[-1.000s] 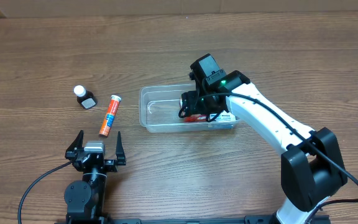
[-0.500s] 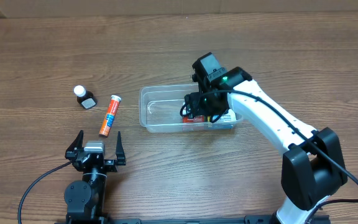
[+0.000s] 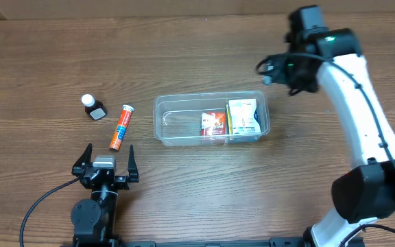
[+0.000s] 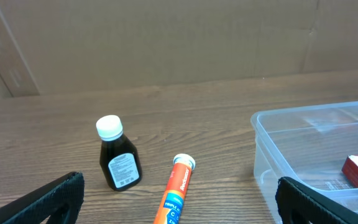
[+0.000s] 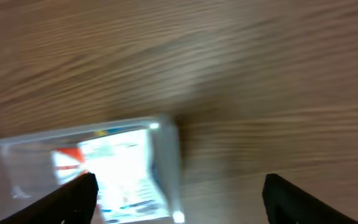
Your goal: Pack container
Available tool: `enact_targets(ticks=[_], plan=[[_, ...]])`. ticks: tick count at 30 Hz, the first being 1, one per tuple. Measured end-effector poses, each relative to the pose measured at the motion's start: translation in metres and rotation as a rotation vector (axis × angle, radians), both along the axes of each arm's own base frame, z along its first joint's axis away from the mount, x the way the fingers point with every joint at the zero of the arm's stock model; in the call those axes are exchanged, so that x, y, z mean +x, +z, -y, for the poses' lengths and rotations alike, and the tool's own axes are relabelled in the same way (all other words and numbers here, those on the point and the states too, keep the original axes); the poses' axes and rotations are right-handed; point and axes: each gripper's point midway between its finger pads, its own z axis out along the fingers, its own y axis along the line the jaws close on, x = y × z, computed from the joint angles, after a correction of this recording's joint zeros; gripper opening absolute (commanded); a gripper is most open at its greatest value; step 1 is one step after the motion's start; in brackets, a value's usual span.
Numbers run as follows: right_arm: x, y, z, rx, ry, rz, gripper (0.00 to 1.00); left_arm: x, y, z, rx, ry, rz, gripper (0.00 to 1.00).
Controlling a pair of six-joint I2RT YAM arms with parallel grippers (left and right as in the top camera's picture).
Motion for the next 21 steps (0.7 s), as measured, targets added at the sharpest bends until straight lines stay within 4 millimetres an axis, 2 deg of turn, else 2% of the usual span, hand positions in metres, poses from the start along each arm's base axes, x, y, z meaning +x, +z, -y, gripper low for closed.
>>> enact_targets(ticks=[1,3,4,5,8,11,21], plan=[[0.001,-0.001,0.028,-0.021,-0.056,-0.010,0.97,0.000,0.000,0.000,0.000,0.000,0.000,1.00],[0.001,-0.001,0.062,-0.044,-0.128,-0.016,1.00,0.000,0.000,0.000,0.000,0.000,0.000,1.00],[0.000,-0.001,0.091,-0.062,-0.190,-0.017,1.00,0.000,0.000,0.000,0.000,0.000,0.000,1.00],[-0.002,-0.001,0.108,-0.071,-0.230,-0.020,1.00,0.000,0.000,0.000,0.000,0.000,0.000,1.00],[-0.019,-0.003,0.163,-0.086,-0.365,-0.054,1.00,0.000,0.000,0.000,0.000,0.000,0.000,1.00],[-0.026,-0.004,0.181,-0.088,-0.414,-0.067,1.00,0.000,0.000,0.000,0.000,0.000,0.000,1.00],[-0.026,-0.003,0.182,-0.089,-0.413,-0.064,1.00,0.000,0.000,0.000,0.000,0.000,0.000,1.00]])
